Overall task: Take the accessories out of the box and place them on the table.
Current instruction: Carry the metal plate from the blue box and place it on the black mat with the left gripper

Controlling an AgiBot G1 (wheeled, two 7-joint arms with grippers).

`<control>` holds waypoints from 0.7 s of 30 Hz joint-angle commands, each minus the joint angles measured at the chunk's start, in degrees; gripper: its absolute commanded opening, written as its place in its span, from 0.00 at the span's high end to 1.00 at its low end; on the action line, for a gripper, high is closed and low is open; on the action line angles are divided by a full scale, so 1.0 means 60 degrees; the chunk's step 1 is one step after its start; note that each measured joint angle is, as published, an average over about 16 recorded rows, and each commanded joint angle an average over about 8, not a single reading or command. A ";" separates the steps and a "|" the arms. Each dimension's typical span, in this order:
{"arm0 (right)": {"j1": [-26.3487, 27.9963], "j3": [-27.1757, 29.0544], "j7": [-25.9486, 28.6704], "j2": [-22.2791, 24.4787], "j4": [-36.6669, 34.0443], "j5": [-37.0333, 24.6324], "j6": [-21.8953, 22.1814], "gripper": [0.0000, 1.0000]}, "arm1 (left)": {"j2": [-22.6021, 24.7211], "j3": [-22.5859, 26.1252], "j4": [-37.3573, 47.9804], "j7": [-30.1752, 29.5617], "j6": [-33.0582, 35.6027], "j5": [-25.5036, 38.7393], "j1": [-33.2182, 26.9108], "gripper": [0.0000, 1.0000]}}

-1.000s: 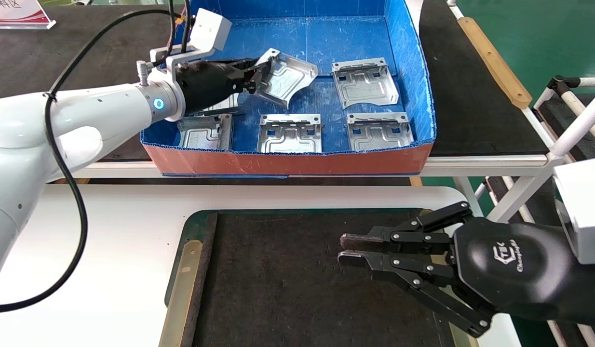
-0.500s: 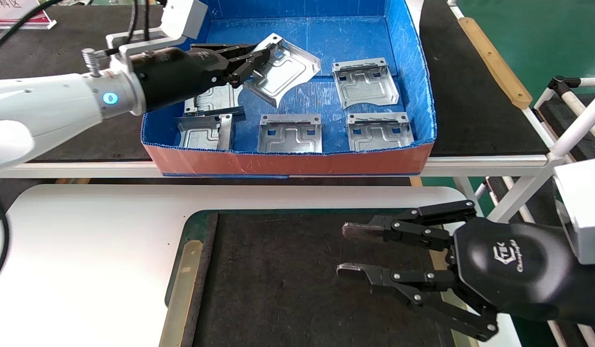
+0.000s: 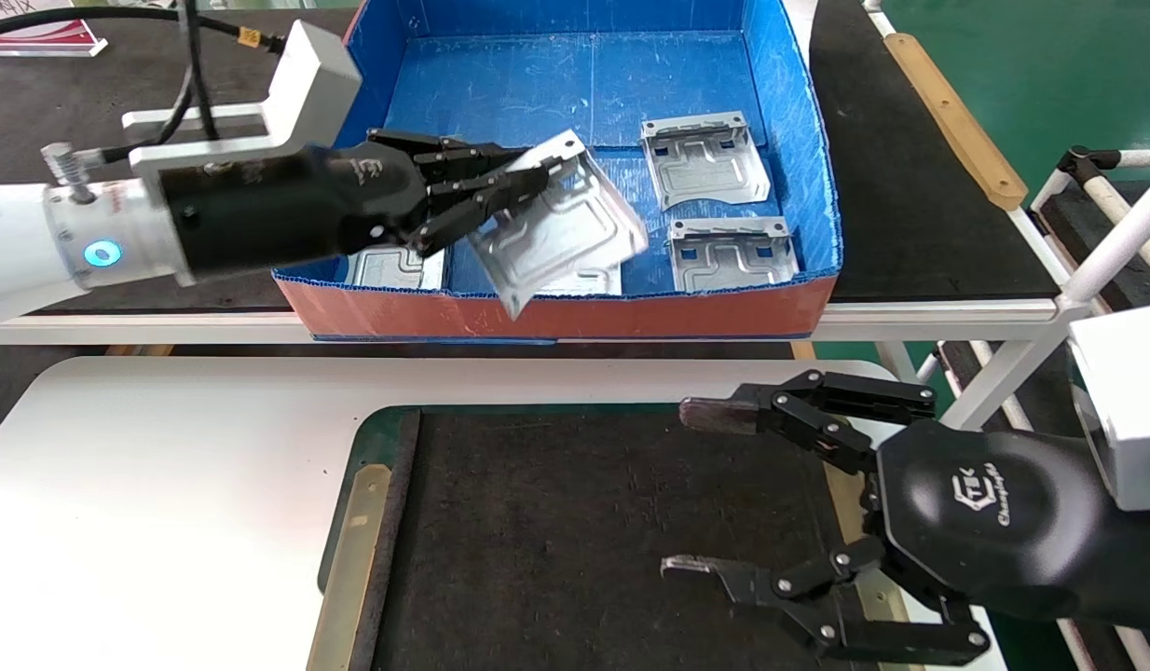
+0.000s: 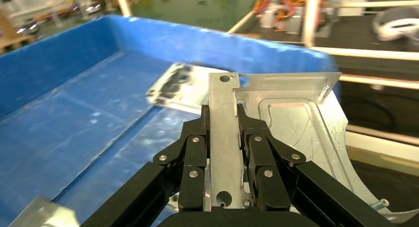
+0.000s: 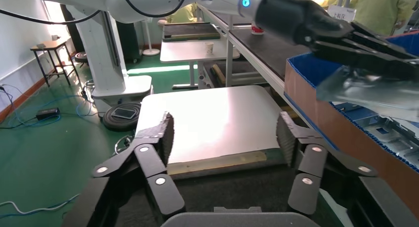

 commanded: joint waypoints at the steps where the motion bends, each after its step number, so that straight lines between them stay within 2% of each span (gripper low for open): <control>1: 0.0000 0.0000 0.0000 0.0000 0.0000 0.0000 0.0000 0.00 | -0.0166 -0.0059 -0.0123 0.0135 0.0463 -0.0172 0.0063 1.00; 11: 0.0000 -0.0001 -0.0001 0.0001 0.0000 0.0001 0.0001 0.00 | -0.0798 -0.0051 -0.0494 0.1360 0.2216 -0.0424 0.0485 1.00; 21: 0.0001 -0.0003 -0.0001 0.0001 0.0000 0.0002 0.0001 0.00 | -0.0903 0.0059 -0.1049 0.1962 0.2606 -0.0780 0.1404 1.00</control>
